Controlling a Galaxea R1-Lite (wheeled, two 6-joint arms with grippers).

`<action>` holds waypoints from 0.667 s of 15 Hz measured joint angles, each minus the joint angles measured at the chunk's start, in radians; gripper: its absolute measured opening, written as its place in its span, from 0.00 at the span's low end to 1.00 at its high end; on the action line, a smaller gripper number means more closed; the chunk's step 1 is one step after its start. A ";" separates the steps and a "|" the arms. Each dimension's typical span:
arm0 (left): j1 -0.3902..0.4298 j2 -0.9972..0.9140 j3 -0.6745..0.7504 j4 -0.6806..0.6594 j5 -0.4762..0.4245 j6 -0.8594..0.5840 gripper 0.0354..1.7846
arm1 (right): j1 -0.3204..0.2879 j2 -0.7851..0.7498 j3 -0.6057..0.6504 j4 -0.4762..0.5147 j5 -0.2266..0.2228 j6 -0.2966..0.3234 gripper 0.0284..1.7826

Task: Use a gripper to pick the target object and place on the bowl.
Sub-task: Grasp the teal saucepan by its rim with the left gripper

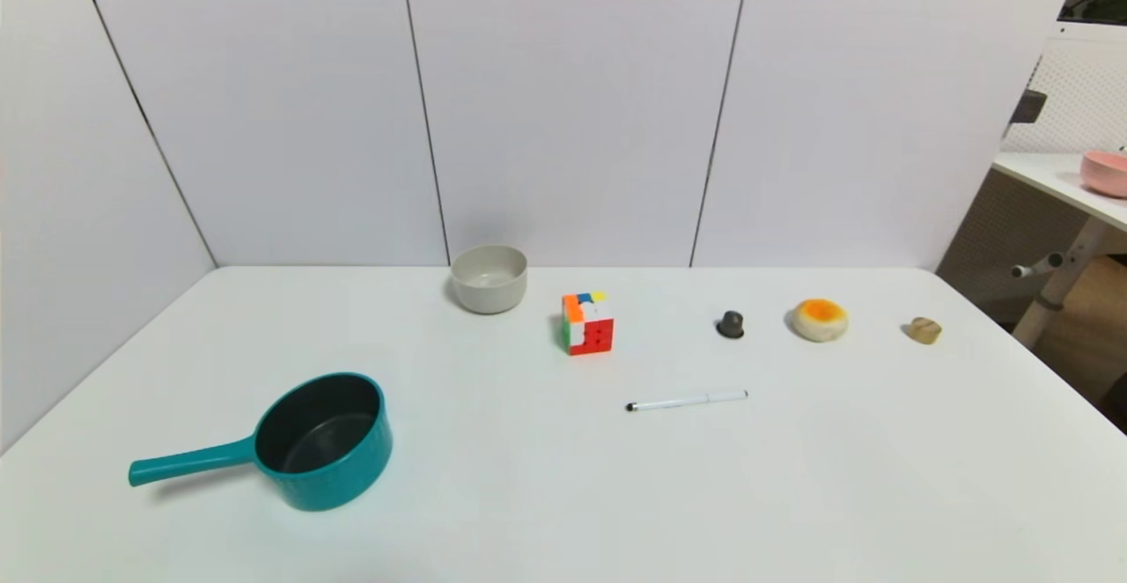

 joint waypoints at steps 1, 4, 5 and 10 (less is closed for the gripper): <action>-0.004 0.047 -0.076 0.030 0.001 0.020 0.99 | 0.000 0.000 0.000 0.000 0.000 0.000 0.98; -0.049 0.244 -0.324 0.131 0.003 0.098 0.99 | 0.000 0.000 0.000 0.000 0.000 0.000 0.98; -0.078 0.326 -0.411 0.169 0.003 0.119 0.99 | 0.000 0.000 0.000 0.000 0.000 0.000 0.98; -0.258 0.801 -0.867 0.434 0.001 0.190 0.99 | 0.000 0.000 0.000 0.000 0.000 0.000 0.98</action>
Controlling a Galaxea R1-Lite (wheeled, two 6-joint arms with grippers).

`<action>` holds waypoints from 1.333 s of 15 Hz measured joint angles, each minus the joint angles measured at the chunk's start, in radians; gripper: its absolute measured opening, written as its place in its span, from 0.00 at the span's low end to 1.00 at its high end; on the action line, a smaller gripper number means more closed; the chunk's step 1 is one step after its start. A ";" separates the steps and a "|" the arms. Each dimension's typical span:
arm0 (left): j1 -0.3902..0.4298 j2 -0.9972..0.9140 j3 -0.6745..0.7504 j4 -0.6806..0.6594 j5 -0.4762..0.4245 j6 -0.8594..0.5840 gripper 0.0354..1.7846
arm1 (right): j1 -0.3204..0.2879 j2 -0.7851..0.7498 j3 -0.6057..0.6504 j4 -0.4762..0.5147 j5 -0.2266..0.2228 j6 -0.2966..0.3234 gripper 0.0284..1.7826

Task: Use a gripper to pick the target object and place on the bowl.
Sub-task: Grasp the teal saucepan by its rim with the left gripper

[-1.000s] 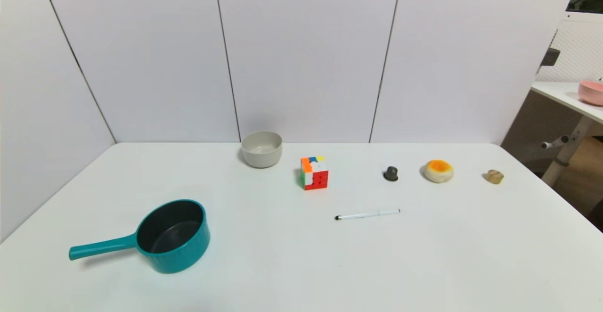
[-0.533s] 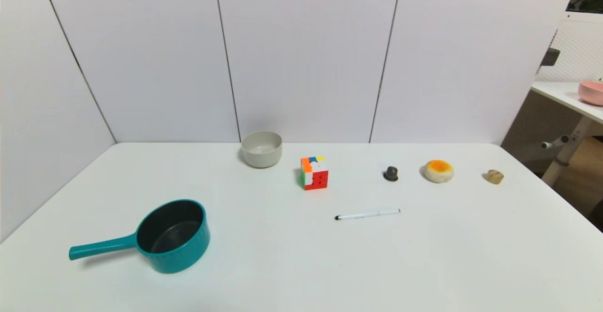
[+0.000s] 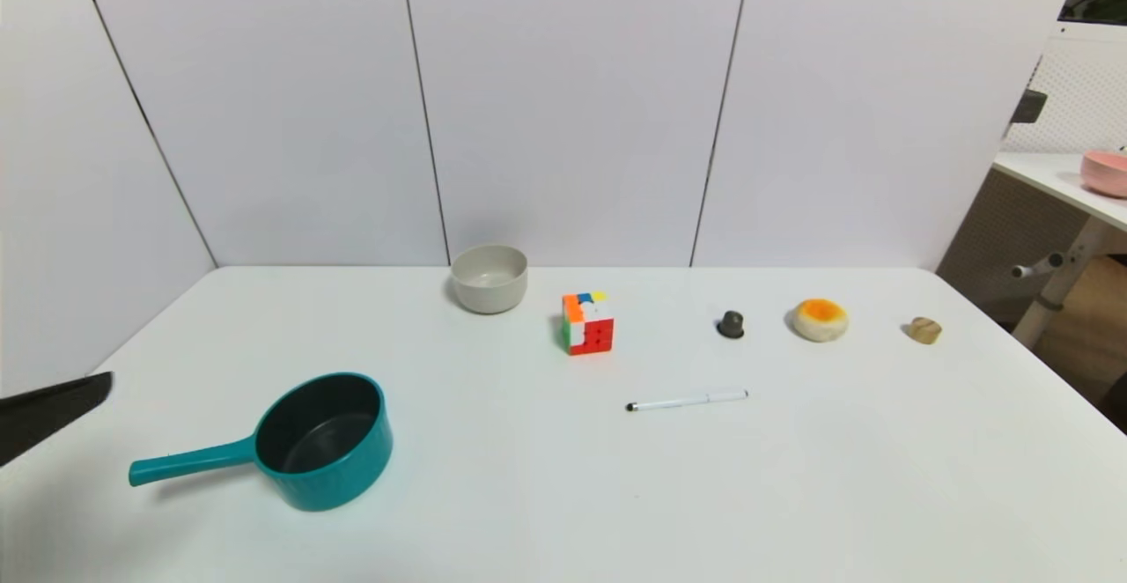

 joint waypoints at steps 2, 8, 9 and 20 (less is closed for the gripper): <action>-0.038 0.179 -0.133 0.110 -0.023 0.047 0.99 | 0.000 0.000 0.000 0.000 0.000 0.000 0.98; -0.087 0.563 -0.288 0.431 -0.136 0.092 0.99 | 0.000 0.000 0.000 0.000 0.000 0.000 0.98; -0.089 0.597 -0.298 0.468 -0.136 0.086 0.99 | 0.000 0.000 0.000 0.000 0.000 0.000 0.98; -0.090 0.840 -0.383 0.457 -0.132 0.040 0.99 | 0.000 0.000 0.000 0.000 0.000 0.000 0.98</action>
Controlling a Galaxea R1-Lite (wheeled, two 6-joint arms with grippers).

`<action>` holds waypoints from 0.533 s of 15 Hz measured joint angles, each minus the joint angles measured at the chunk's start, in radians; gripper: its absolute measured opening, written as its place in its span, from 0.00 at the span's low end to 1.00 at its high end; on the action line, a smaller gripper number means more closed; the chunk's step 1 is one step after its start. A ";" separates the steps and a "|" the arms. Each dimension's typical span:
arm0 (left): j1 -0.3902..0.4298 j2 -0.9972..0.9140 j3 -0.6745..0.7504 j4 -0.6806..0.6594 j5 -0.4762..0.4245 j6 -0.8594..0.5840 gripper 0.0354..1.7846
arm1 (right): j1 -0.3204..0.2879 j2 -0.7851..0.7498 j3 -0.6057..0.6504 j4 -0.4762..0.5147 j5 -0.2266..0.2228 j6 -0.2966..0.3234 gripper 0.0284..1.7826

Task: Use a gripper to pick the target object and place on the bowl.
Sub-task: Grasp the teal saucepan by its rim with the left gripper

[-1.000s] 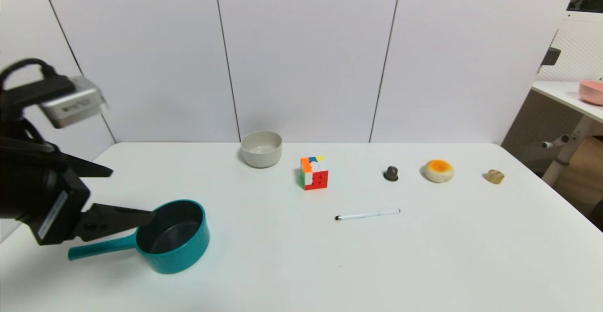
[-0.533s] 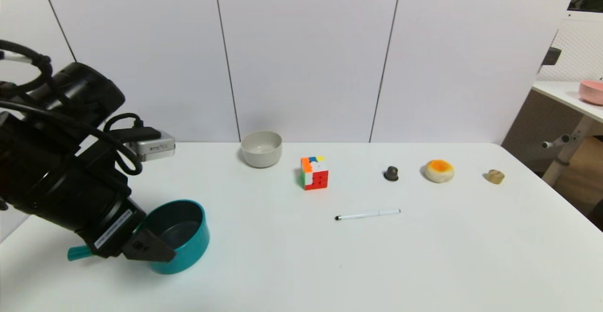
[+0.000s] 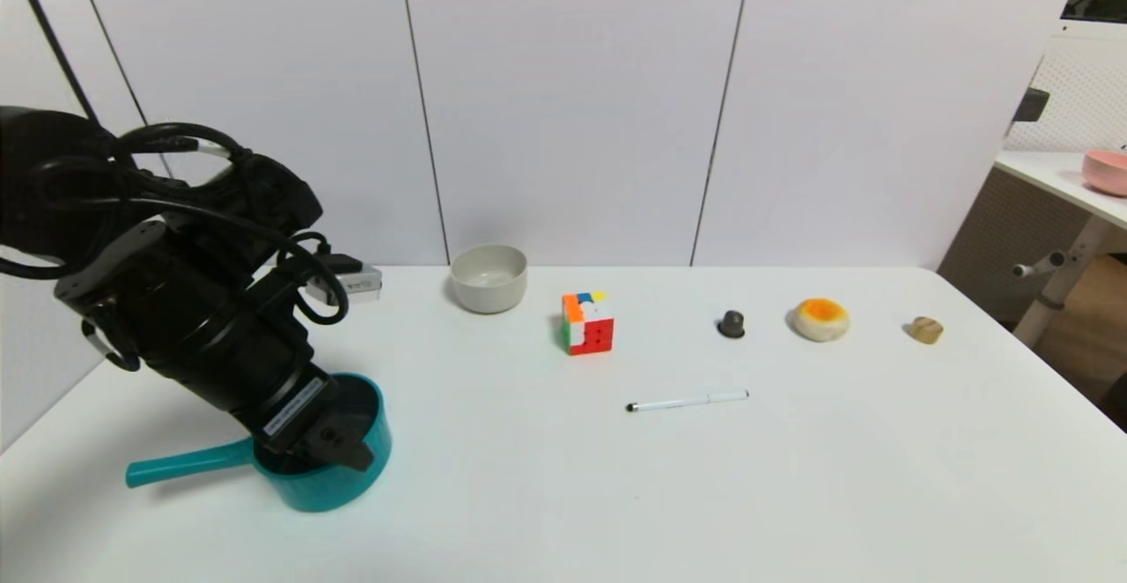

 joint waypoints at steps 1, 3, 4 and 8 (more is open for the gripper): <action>0.000 0.018 0.000 -0.023 0.000 0.000 0.99 | 0.000 0.000 0.000 0.000 0.000 0.000 0.98; 0.000 0.052 0.002 -0.055 0.000 0.000 0.99 | 0.000 0.000 0.000 0.000 0.000 0.000 0.98; -0.001 0.066 0.003 -0.062 0.000 0.001 0.99 | 0.000 0.000 0.000 0.000 -0.001 0.000 0.98; -0.002 0.097 0.015 -0.070 -0.001 0.002 0.99 | 0.000 0.000 0.000 0.000 -0.001 0.000 0.98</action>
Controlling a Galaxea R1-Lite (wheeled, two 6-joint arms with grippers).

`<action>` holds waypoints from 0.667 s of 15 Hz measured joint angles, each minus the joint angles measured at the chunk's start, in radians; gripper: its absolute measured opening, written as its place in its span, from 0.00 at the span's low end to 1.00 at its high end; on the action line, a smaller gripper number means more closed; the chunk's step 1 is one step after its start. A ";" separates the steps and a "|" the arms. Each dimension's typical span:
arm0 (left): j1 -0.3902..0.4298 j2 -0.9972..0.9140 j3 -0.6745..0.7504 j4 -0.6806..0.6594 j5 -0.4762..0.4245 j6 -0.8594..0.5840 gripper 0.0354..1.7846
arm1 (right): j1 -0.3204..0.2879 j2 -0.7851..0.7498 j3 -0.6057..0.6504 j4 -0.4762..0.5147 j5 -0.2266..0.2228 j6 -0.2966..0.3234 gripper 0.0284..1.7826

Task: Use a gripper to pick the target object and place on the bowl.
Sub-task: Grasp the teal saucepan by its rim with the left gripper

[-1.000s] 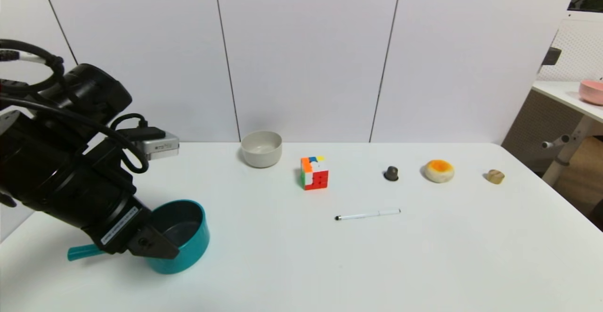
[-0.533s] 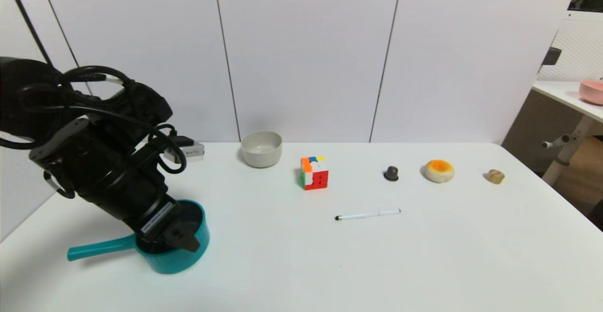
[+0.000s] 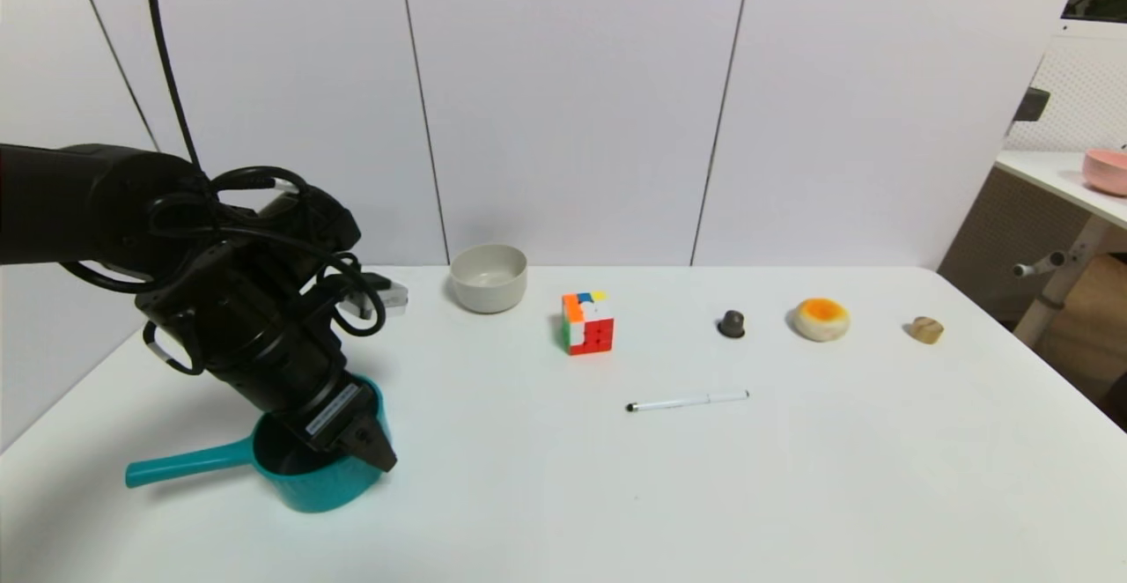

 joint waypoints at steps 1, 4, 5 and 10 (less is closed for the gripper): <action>0.000 0.003 0.009 -0.001 0.000 0.000 0.99 | 0.000 0.000 0.000 0.000 0.000 0.000 0.98; -0.002 0.008 0.036 -0.002 0.000 0.000 0.99 | 0.000 0.000 0.000 0.000 0.001 0.000 0.98; -0.005 0.011 0.039 -0.001 0.001 0.000 0.99 | 0.000 0.000 0.000 0.000 0.000 0.000 0.98; -0.058 0.033 0.043 -0.037 -0.001 -0.002 0.99 | 0.000 0.000 0.000 0.000 0.000 0.000 0.98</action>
